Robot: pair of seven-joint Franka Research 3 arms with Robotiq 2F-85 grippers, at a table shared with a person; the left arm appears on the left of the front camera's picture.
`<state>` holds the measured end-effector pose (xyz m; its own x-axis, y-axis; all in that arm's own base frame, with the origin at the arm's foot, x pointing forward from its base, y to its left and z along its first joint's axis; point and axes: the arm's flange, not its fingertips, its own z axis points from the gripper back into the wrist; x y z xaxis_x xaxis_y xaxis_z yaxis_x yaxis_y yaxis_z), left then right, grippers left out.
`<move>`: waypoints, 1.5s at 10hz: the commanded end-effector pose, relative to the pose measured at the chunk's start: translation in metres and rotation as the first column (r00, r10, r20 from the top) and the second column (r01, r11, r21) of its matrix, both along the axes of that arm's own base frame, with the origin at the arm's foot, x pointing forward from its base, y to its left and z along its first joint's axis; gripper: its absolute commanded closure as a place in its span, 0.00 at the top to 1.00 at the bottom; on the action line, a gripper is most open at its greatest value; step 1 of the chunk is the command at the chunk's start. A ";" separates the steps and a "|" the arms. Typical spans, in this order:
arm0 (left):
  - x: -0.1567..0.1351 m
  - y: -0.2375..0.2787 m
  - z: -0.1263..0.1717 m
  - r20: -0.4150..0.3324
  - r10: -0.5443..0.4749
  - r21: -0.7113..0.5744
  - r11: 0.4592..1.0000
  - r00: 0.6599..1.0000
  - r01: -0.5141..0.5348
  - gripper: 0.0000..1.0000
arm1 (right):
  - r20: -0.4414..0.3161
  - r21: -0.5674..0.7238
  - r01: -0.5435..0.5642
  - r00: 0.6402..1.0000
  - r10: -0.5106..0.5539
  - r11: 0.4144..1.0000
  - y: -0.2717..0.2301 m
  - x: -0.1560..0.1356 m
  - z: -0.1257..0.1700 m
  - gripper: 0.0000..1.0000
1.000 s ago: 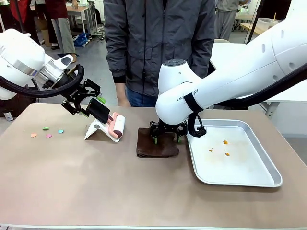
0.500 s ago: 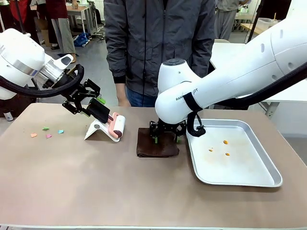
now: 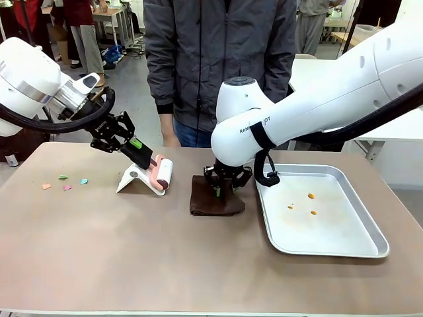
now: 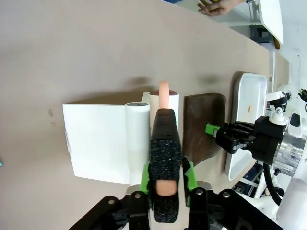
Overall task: Clean the surface of the table.
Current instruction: Hold the Lint Roller with your left hand and the towel with your right hand.
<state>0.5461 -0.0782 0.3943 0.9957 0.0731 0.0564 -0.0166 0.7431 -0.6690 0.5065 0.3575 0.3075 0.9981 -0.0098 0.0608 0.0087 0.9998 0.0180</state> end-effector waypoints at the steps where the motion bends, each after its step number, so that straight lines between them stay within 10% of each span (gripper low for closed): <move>1: -0.004 0.000 0.000 0.035 0.007 -0.010 1.000 0.999 -0.007 0.00 | -0.005 0.004 0.020 1.000 -0.020 1.000 -0.002 0.001 -0.008 0.00; 10: -0.013 0.027 0.032 0.115 0.019 -0.107 0.994 0.993 -0.007 0.00 | 0.088 0.289 0.045 0.993 -0.073 0.956 -0.056 -0.016 0.039 0.00; 11: -0.018 0.038 0.043 0.141 0.007 -0.141 0.990 0.990 0.013 0.16 | 0.113 0.379 0.072 0.986 -0.124 0.922 -0.076 -0.022 0.050 0.00; 15: -0.055 0.113 0.077 0.180 -0.107 -0.309 0.938 0.978 0.159 0.16 | 0.188 0.788 -0.136 0.982 -0.025 0.601 -0.146 -0.082 0.093 0.00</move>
<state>0.5032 0.0169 0.4751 0.9787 0.0217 0.2041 0.1591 0.5483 -0.8210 0.4790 0.3080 0.4352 0.9545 -0.1610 0.2509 -0.0333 0.7788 0.6263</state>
